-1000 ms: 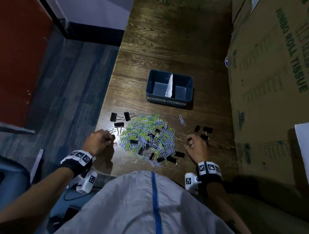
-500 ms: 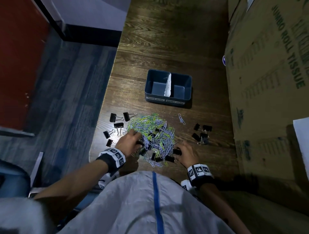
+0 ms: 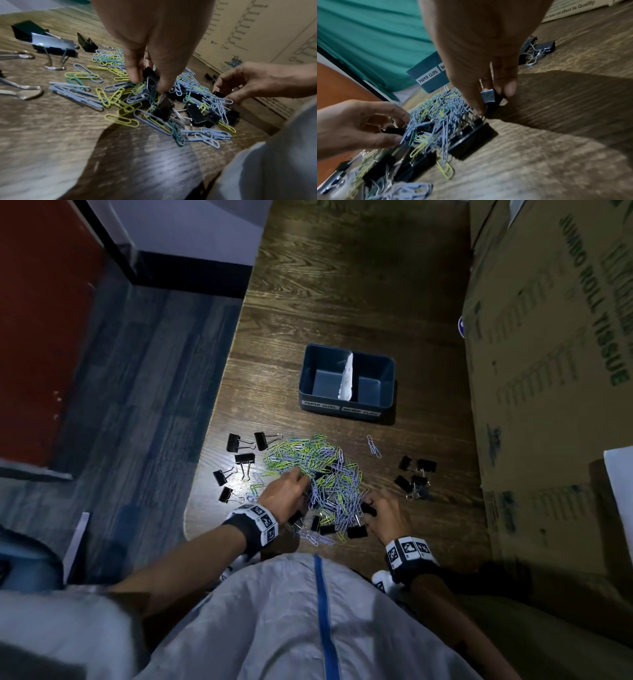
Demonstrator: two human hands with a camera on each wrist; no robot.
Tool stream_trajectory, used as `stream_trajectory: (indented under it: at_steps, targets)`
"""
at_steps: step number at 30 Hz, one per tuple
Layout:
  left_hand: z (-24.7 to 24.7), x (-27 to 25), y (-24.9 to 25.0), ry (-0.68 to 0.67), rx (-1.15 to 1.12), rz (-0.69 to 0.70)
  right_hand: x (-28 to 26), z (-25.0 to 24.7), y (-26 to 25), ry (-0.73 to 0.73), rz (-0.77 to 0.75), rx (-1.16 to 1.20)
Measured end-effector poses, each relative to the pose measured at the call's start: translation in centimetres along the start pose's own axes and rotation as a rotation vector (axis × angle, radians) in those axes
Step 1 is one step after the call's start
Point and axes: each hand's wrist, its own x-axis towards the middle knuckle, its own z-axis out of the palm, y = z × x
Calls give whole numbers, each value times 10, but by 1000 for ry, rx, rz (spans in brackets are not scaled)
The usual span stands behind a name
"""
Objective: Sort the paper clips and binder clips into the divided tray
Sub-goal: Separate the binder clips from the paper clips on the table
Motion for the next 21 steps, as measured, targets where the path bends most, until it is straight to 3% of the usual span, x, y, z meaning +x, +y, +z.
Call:
stream_trajectory:
  at_steps: [5, 12, 15, 19, 21]
  targets:
    - [-13, 1, 4, 102, -31, 66, 5, -18, -3, 35, 44, 72]
    - [-47, -12, -17, 258, -152, 57, 14, -68, 3, 42, 38, 145]
    - [-62, -18, -53, 345, -156, -109, 20, -89, 12, 130, 90, 244]
    - [-69, -26, -105, 427, -228, -542, 29, -102, 40, 222, 259, 261]
    - [-65, -27, -122, 426, -305, -696, 35, -101, 56, 219, 335, 270]
